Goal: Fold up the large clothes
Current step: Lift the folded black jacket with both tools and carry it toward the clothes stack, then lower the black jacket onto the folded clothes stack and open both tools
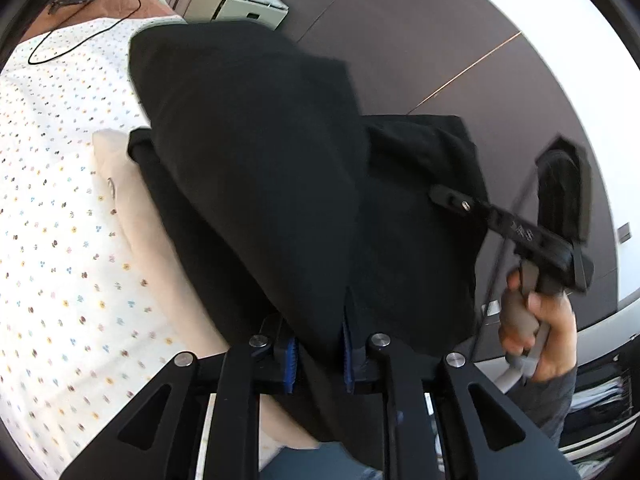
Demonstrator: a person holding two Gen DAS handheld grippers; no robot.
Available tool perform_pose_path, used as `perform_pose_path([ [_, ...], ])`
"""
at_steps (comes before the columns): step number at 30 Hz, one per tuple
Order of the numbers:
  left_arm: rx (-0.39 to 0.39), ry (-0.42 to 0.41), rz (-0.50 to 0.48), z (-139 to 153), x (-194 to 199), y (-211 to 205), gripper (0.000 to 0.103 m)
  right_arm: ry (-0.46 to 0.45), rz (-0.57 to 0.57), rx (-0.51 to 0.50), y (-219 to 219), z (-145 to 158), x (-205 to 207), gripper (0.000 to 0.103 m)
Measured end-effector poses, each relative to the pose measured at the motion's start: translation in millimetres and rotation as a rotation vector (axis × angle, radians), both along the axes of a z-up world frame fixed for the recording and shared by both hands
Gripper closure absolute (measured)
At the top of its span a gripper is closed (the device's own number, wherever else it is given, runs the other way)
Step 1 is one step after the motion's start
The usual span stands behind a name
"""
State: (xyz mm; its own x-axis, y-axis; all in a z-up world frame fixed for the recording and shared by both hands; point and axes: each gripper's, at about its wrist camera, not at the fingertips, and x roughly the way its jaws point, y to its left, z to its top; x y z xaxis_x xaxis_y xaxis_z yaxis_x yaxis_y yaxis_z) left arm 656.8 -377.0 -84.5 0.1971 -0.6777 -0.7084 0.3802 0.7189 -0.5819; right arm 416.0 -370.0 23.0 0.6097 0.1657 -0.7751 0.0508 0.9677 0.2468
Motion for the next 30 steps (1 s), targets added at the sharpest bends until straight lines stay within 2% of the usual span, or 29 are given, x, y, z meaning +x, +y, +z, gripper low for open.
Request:
perform_pose_path([
  [2,-0.003,0.012,0.009,-12.6,8.6,10.1,0.084,0.024,-0.013,0.018,15.6,-14.8,12.0,0.079],
  [4,-0.021,0.043,0.006,-24.0,19.5,20.7,0.082,0.033,-0.026,0.039,32.2,-24.4,18.6,0.062],
  [5,-0.033,0.058,0.004,-29.2,26.1,26.3,0.079,0.035,-0.033,0.051,37.4,-26.4,20.1,0.038],
  [6,-0.039,0.062,0.001,-32.5,34.1,29.7,0.076,0.035,-0.044,0.068,46.0,-28.6,18.5,0.021],
  [8,-0.026,0.041,0.005,-31.5,34.7,39.4,0.067,0.032,-0.068,0.072,50.7,-29.2,14.4,0.021],
  [10,-0.008,0.005,0.029,-23.7,25.7,49.1,0.051,0.026,-0.111,0.053,50.3,-26.1,-2.8,0.021],
  [11,-0.022,-0.007,0.043,-20.3,23.6,57.3,0.038,0.022,-0.136,0.046,43.3,-25.4,-14.4,0.021],
  [12,-0.042,-0.018,0.059,-21.5,38.4,68.2,0.029,0.024,-0.175,0.033,42.8,-23.3,-27.9,0.021],
  [15,-0.045,-0.04,0.087,-13.2,43.2,84.6,0.027,0.032,-0.284,0.014,43.3,-18.6,-75.2,0.021],
  [17,-0.04,-0.036,0.086,-13.9,43.2,87.6,0.027,0.023,-0.313,0.031,51.3,-13.8,-90.8,0.021],
  [19,-0.032,-0.032,0.088,-16.2,36.5,83.8,0.027,0.001,-0.351,0.051,54.3,-14.4,-130.4,0.021],
  [20,-0.031,-0.029,0.083,-17.3,31.6,81.2,0.027,-0.006,-0.362,0.062,50.7,-13.1,-136.2,0.021],
  [23,-0.015,-0.008,0.078,-20.9,31.1,74.7,0.027,-0.043,-0.409,0.162,44.6,-28.5,-177.3,0.021],
  [24,-0.021,0.002,0.078,-23.3,29.6,70.2,0.027,-0.051,-0.416,0.193,29.3,-34.0,-188.8,0.021],
  [29,-0.021,0.002,0.078,-31.1,23.2,63.5,0.027,-0.05,-0.398,0.363,24.7,-76.2,-220.9,0.021],
  [30,-0.022,-0.001,0.08,-33.0,23.5,62.8,0.036,-0.047,-0.389,0.395,24.3,-82.4,-218.1,0.021],
])
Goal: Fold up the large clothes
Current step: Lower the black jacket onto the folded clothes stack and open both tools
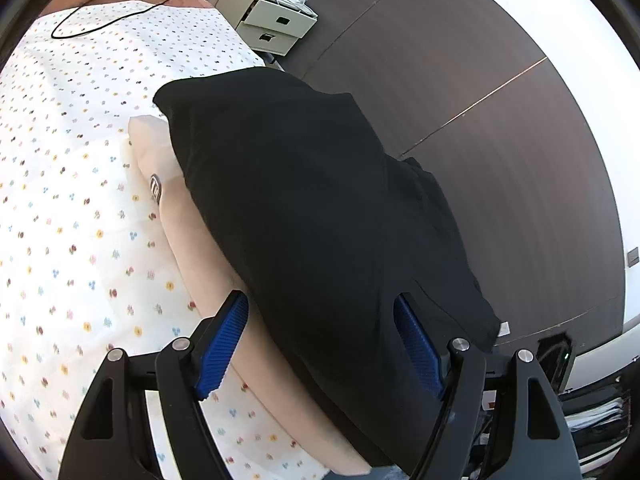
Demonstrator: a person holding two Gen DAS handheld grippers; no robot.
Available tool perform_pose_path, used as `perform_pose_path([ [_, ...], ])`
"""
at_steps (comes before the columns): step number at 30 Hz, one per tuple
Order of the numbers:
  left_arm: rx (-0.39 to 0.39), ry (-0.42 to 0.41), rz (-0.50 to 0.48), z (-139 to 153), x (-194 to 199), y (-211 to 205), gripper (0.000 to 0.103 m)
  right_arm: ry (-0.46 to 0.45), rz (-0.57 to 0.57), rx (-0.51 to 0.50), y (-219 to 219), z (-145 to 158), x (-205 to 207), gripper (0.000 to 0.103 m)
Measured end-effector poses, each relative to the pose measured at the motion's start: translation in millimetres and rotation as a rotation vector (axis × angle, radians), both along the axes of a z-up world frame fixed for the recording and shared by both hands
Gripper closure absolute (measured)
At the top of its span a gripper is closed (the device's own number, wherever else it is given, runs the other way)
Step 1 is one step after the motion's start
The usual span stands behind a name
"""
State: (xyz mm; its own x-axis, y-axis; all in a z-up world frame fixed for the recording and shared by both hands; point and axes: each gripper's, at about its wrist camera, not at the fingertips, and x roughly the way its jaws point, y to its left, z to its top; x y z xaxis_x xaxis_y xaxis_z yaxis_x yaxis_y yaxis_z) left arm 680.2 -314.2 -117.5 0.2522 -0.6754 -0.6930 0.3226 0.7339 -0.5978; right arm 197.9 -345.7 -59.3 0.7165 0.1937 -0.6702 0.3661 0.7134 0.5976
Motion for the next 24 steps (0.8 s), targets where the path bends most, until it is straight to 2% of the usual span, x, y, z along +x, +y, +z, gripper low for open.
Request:
perform_pose_path([
  [3,0.022,-0.009,0.009,-1.4,10.3,-8.7,0.061,0.013,-0.004,0.053,6.9,-23.4,7.1,0.021],
  [5,0.035,-0.029,0.003,3.5,14.1,-11.0,0.073,-0.004,-0.038,0.085,4.0,-28.8,10.1,0.022],
  [6,0.041,-0.039,0.001,7.7,17.4,-11.0,0.078,-0.015,-0.049,0.09,2.6,-27.5,13.3,0.04],
  [8,0.039,-0.05,0.013,12.5,21.6,-8.7,0.081,-0.035,-0.049,0.056,6.7,-15.1,9.5,0.058],
  [9,0.041,-0.055,0.024,15.5,24.9,-6.5,0.082,-0.048,-0.046,0.046,9.4,-8.1,9.3,0.067],
  [12,0.041,-0.068,0.072,22.9,35.0,8.6,0.083,-0.084,0.001,0.047,24.7,-4.7,17.5,0.074],
  [14,0.054,-0.065,0.062,23.5,43.9,7.6,0.082,-0.08,0.018,0.037,33.0,-9.7,17.1,0.074],
  [18,0.088,0.01,0.014,21.2,54.0,5.5,0.075,-0.054,-0.03,-0.009,32.1,-23.7,24.0,0.075],
  [24,0.125,-0.067,-0.004,43.1,51.2,4.6,0.072,-0.043,-0.076,-0.083,31.3,-10.7,5.6,0.073],
])
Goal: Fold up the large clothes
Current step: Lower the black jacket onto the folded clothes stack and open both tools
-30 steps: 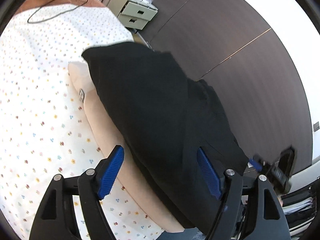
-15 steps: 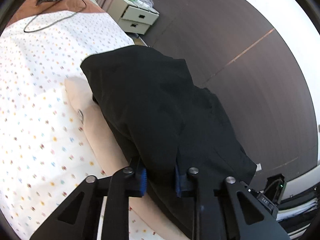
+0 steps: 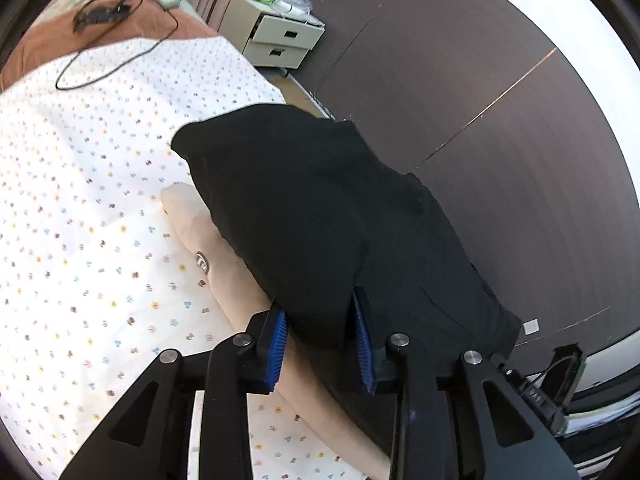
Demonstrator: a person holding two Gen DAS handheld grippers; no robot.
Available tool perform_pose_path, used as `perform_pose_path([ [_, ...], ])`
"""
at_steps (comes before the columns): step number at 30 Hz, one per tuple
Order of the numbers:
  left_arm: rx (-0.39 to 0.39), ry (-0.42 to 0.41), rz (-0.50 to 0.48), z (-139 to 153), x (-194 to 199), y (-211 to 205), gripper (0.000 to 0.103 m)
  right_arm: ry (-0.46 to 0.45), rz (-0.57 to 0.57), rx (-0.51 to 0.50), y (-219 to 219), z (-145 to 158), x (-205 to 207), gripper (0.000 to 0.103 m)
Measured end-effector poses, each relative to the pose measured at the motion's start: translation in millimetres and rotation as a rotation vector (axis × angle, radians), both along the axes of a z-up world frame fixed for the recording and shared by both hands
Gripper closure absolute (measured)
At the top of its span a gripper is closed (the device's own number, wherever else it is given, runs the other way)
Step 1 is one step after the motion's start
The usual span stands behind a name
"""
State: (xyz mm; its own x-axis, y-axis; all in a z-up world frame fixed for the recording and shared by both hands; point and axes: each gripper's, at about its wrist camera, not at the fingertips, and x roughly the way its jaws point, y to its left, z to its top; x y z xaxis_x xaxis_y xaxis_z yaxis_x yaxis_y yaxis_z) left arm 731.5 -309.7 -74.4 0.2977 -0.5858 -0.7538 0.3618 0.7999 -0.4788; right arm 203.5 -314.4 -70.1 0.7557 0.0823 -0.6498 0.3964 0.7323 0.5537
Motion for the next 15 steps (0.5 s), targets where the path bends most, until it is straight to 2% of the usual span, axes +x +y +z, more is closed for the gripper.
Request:
perform_pose_path([
  [1,-0.001,-0.004,-0.003,-1.8,-1.1,1.7,0.072,-0.004,-0.006,-0.015,2.3,4.6,-2.0,0.071],
  [2,-0.003,-0.003,-0.003,-2.0,-2.4,3.7,0.072,-0.01,-0.017,-0.029,1.6,7.7,-4.5,0.061],
  [3,-0.007,0.001,-0.001,-2.3,-3.6,5.5,0.072,-0.019,-0.029,-0.039,9.8,8.8,-9.9,0.044],
  [5,-0.023,0.013,0.0,-7.8,-4.1,6.7,0.072,-0.065,-0.06,-0.028,6.9,16.4,-18.7,0.029],
  [8,-0.042,0.024,-0.002,-8.5,-6.5,11.4,0.071,-0.088,-0.054,0.016,11.3,13.1,-23.2,0.029],
  [10,-0.058,0.027,-0.009,-13.1,-4.9,13.9,0.059,-0.085,-0.042,0.016,10.1,7.2,-18.9,0.029],
  [11,-0.068,0.025,-0.013,-13.3,-6.2,15.7,0.051,-0.079,-0.048,0.009,5.9,2.2,-15.7,0.032],
  [12,-0.076,0.02,-0.015,-13.3,-7.7,16.8,0.048,-0.069,-0.066,-0.005,2.6,0.9,-13.4,0.046],
  [13,-0.081,0.017,-0.015,-6.7,-11.7,17.0,0.048,-0.059,-0.074,-0.012,0.8,-0.8,-11.4,0.056],
  [14,-0.085,0.018,-0.017,-7.1,-11.8,16.9,0.048,-0.041,-0.08,-0.018,-1.4,-0.9,-8.7,0.074],
  [15,-0.089,0.023,-0.018,-9.0,-11.1,17.0,0.048,-0.014,-0.093,-0.014,-7.3,-6.8,-5.2,0.085],
])
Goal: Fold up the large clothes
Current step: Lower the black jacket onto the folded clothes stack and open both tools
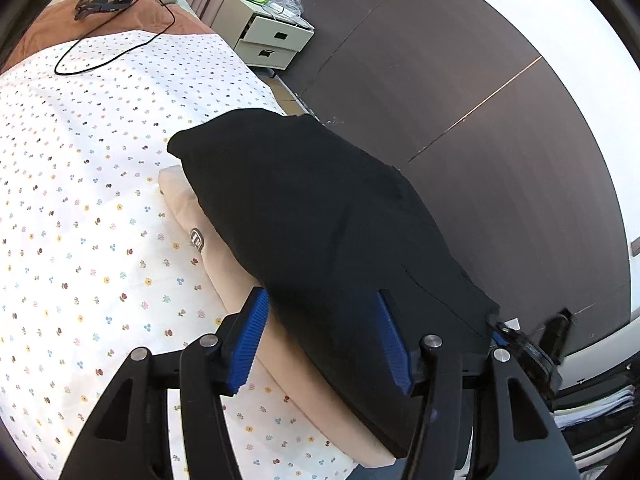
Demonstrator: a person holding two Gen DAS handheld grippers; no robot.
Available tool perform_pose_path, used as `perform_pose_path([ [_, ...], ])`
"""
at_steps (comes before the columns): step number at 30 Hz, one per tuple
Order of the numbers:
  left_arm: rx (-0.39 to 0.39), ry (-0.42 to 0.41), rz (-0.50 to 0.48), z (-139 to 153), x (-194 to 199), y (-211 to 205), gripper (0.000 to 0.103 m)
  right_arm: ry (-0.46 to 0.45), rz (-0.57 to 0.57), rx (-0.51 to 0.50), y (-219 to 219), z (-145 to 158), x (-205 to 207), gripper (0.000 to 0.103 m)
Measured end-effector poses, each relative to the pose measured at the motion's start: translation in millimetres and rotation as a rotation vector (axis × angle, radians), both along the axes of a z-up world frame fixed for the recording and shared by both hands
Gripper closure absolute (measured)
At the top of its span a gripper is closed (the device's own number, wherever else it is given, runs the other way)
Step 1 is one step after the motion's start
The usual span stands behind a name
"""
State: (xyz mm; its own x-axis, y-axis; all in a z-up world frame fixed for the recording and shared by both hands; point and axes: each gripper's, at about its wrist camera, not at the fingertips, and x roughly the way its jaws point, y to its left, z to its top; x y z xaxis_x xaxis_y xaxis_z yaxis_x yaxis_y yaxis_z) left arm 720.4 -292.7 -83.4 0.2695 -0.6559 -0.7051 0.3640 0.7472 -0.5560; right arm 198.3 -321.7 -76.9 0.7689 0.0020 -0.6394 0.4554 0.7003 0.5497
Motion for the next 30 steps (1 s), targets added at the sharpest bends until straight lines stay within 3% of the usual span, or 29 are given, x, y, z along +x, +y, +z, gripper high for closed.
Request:
perform_pose_path([
  [2,-0.019,0.016,-0.003,-3.2,2.1,-0.5,0.048,0.005,0.005,0.037,-7.5,-6.5,2.6,0.095],
  [5,-0.031,0.012,0.006,-9.2,7.3,-0.1,0.048,-0.018,-0.021,0.024,-11.6,-6.5,-6.1,0.099],
  [10,-0.062,-0.004,-0.01,-10.4,19.1,-11.2,0.048,-0.013,-0.068,-0.003,-1.8,-4.9,-23.7,0.1],
  [22,-0.046,-0.018,-0.048,-20.1,49.3,-39.4,0.048,0.028,-0.148,-0.021,23.6,7.4,-45.7,0.1],
  [28,0.005,-0.094,-0.028,5.9,28.8,-21.6,0.048,0.037,-0.143,-0.017,29.8,25.5,-54.0,0.096],
  [29,0.015,-0.106,-0.025,11.4,24.0,-18.5,0.048,0.04,-0.142,-0.024,33.8,30.8,-57.0,0.09],
  [30,0.018,-0.113,-0.026,17.3,18.9,-15.1,0.048,0.039,-0.138,-0.028,34.5,32.3,-58.8,0.072],
])
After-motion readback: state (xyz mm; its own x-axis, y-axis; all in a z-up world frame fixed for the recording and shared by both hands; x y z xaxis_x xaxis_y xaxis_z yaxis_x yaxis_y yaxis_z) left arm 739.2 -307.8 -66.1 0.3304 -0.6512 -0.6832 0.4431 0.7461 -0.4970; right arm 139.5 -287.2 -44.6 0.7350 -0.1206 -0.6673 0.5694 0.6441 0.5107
